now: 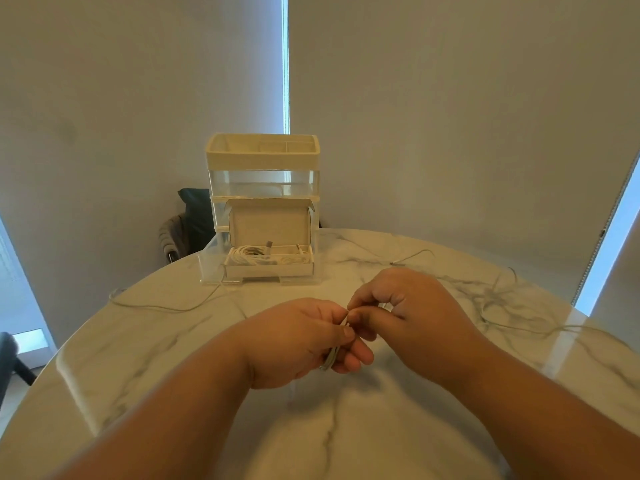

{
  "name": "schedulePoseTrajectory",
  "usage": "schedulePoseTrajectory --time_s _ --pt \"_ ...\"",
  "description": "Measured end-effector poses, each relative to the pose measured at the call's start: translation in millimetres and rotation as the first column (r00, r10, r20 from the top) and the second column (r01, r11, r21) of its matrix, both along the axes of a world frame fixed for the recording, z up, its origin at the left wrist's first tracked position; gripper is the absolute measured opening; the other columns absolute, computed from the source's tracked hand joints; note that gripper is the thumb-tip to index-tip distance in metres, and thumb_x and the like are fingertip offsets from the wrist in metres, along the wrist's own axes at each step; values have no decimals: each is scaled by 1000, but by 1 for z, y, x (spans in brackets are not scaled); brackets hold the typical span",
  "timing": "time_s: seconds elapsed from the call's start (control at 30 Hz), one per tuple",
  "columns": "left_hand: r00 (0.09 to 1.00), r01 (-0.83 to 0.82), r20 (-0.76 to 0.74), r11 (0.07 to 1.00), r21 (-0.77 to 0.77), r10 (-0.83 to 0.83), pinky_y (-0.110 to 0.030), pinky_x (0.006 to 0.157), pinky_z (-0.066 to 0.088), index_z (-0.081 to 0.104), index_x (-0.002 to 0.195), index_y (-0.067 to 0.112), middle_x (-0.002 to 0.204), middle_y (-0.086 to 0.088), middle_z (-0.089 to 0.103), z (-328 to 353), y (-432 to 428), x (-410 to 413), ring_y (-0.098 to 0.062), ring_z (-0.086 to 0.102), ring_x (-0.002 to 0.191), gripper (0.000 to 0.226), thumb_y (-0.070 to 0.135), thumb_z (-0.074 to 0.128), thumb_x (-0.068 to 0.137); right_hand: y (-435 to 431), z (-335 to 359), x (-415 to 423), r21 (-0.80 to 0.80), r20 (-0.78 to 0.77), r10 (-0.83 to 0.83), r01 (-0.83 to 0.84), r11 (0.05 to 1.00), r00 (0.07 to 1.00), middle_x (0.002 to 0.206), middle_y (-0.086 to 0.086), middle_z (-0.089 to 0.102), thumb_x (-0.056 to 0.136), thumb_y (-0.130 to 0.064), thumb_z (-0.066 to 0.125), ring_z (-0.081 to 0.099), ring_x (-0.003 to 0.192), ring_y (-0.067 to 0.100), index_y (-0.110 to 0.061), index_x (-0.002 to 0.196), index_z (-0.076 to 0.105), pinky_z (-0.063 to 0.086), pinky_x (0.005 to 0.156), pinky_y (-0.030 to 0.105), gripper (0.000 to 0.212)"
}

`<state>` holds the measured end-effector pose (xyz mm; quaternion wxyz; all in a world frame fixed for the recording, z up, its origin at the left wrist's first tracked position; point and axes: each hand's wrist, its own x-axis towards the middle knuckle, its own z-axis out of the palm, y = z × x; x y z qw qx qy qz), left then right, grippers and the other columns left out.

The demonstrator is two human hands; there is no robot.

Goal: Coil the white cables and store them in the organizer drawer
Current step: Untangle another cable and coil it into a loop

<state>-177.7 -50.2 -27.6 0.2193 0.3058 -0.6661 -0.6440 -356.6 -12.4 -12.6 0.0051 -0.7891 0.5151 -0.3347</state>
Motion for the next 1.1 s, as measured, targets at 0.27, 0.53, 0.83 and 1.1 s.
schedulePoseTrajectory --time_s 0.27,0.53,0.83,1.1 --pt "999 44 -24 996 72 -43 -28 77 52 63 111 -1 94 -14 72 1 2 2 -20 67 81 26 6 39 104 -4 -4 -4 -19 24 65 -65 998 998 82 -23 62 84 -45 49 56 90 -3 -41 86 70 46 85 47 21" --pt "999 36 17 999 -10 -36 -28 81 53 66 103 6 90 -7 74 0 3 -1 -17 68 81 24 6 42 103 -9 -7 -10 -39 24 56 -55 998 998 85 -23 62 85 -35 60 56 91 -3 -42 82 70 45 86 45 12" --pt "1000 2 17 999 -36 -2 -24 77 55 64 107 3 95 -7 74 -6 0 -3 -16 70 85 21 5 43 102 -15 -10 -15 18 29 60 -61 998 998 83 -22 63 83 -37 60 56 90 -2 -38 85 73 46 85 38 13" --pt "1000 -3 4 995 -96 3 -21 71 50 65 105 3 98 -10 72 -8 0 -4 -13 65 80 22 5 44 102 -16 -8 -23 69 119 78 -86 994 990 80 -15 66 84 -21 75 60 87 2 -32 86 78 44 76 18 12"
